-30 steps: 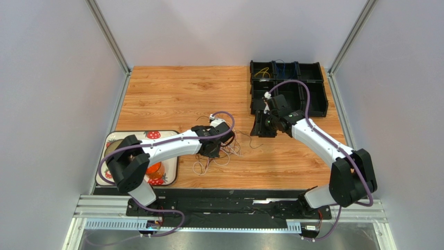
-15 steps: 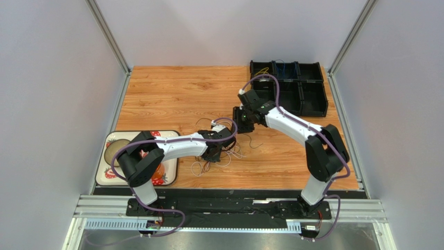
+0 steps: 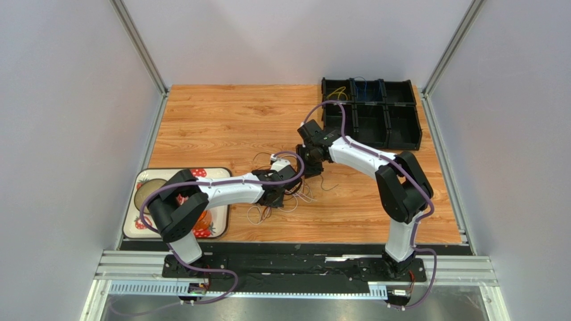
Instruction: Untangle the cables
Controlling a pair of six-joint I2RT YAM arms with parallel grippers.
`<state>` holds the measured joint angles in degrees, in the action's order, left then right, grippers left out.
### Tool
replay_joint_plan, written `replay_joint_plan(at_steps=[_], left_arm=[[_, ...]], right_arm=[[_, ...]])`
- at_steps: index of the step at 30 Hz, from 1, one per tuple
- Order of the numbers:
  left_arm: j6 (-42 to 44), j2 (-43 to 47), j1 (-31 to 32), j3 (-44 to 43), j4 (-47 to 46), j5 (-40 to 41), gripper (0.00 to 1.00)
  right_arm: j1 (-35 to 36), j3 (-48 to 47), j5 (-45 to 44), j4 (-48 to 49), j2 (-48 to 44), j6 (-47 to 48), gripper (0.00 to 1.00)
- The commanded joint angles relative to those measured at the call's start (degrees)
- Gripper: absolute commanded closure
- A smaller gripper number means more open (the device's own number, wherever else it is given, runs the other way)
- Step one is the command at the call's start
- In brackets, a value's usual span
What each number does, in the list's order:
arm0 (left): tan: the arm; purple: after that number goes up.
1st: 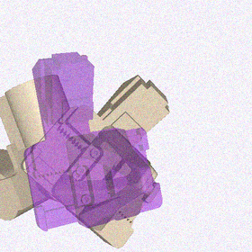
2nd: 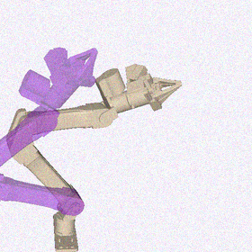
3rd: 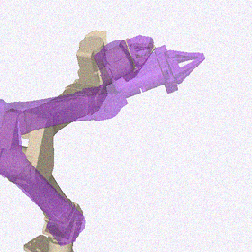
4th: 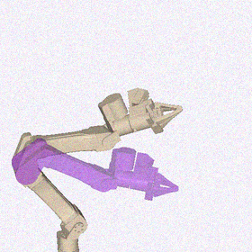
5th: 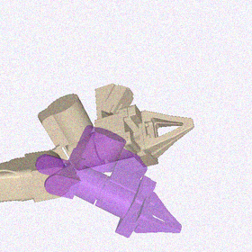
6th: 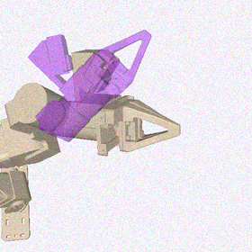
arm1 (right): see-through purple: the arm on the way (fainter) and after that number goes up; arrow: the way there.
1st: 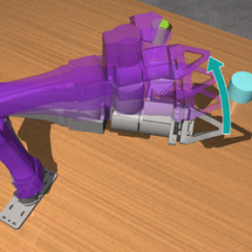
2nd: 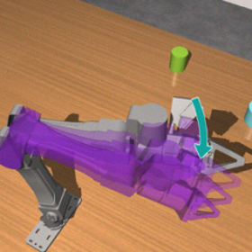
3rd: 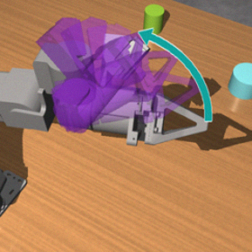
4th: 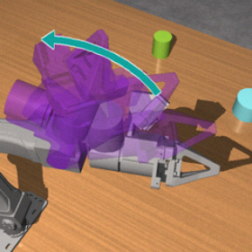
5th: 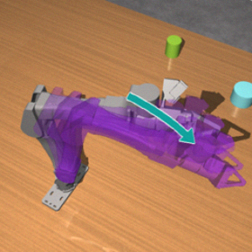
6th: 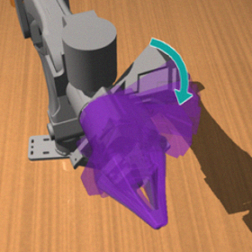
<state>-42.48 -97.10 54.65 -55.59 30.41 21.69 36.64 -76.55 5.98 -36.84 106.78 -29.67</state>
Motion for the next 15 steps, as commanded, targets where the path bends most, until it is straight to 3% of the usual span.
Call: replay_joint_plan(at_steps=[1,5,11,15], left_arm=[[-1.4,-3.4,-0.2,3.8,-2.3,-2.3,1.0],[-1.3,-2.9,-0.2,4.3,-2.7,-2.3,1.0],[-1.3,-2.9,-0.2,4.5,-3.1,-2.2,1.0],[-1.3,-3.1,-0.2,4.5,-3.1,-2.1,1.0]], right_arm=[[1.4,-3.2,-1.8,-0.5,2.1,1.0,0.66],[1.9,-4.2,-2.9,-0.9,3.1,1.2,0.69],[2.0,-6.4,-5.6,-3.1,2.2,1.9,0.93],[2.0,-9.6,-7.9,-6.3,-0.4,3.2,1.0]])
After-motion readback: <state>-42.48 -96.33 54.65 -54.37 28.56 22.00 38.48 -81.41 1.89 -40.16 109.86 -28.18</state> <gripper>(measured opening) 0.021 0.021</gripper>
